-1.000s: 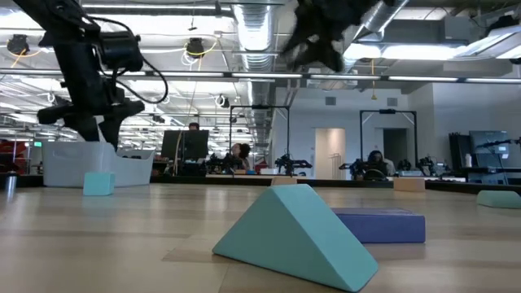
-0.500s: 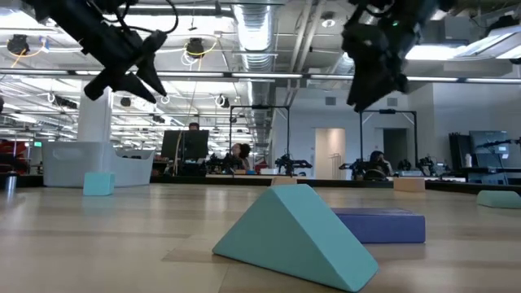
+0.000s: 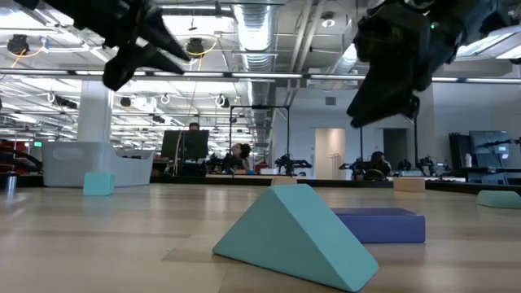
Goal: Sort & place blocks by color
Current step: Put the violet block into the white bin
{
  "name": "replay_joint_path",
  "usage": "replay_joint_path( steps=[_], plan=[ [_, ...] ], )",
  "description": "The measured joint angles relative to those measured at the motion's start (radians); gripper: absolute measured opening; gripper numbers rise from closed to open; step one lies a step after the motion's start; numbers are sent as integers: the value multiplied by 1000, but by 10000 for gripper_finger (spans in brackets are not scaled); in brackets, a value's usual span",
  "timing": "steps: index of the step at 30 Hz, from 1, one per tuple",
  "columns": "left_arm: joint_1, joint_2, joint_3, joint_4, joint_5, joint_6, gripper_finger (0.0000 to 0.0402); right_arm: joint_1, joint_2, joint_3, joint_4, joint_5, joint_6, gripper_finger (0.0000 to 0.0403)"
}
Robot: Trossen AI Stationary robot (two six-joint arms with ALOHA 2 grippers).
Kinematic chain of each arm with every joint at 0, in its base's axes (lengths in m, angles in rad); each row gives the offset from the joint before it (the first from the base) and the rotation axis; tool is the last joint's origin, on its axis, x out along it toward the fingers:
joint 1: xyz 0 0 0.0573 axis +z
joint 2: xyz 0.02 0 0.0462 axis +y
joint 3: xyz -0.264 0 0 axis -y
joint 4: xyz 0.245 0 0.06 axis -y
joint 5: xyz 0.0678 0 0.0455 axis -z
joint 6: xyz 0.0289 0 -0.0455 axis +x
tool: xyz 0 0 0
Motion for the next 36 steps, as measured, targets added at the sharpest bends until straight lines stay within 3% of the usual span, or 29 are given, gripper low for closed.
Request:
replay_joint_path(
  steps=[5, 11, 15, 19, 22, 26, 29, 32, 36],
  plan=[
    [-49, 99, -1, 175, -28, 73, 98, 68, 92, 1, 138, -128, 42, 157],
    [-83, 171, -1, 445, 65, 380, 98, 152, 156, 2, 352, -122, 53, 146],
    [-127, 178, 1, 484, 80, 475, 99, 208, 220, 46, 378, -99, 26, 145],
    [-190, 178, 0, 456, 78, 464, 99, 275, 318, 168, 262, -96, -4, 156],
    [-260, 178, 0, 425, 79, 419, 99, 319, 401, 298, 59, -75, -29, 172],
    [-359, 177, 0, 345, 29, 322, 109, 356, 509, 485, -255, 36, -34, 200],
    [-418, 178, 0, 266, -48, 264, 137, 363, 577, 581, -361, 51, -35, 222],
    [-450, 178, 0, 211, -122, 226, 177, 361, 638, 638, -353, 23, -62, 238],
    [-455, 178, 0, 191, -128, 213, 234, 347, 711, 692, -357, -18, -99, 243]
  ],
)
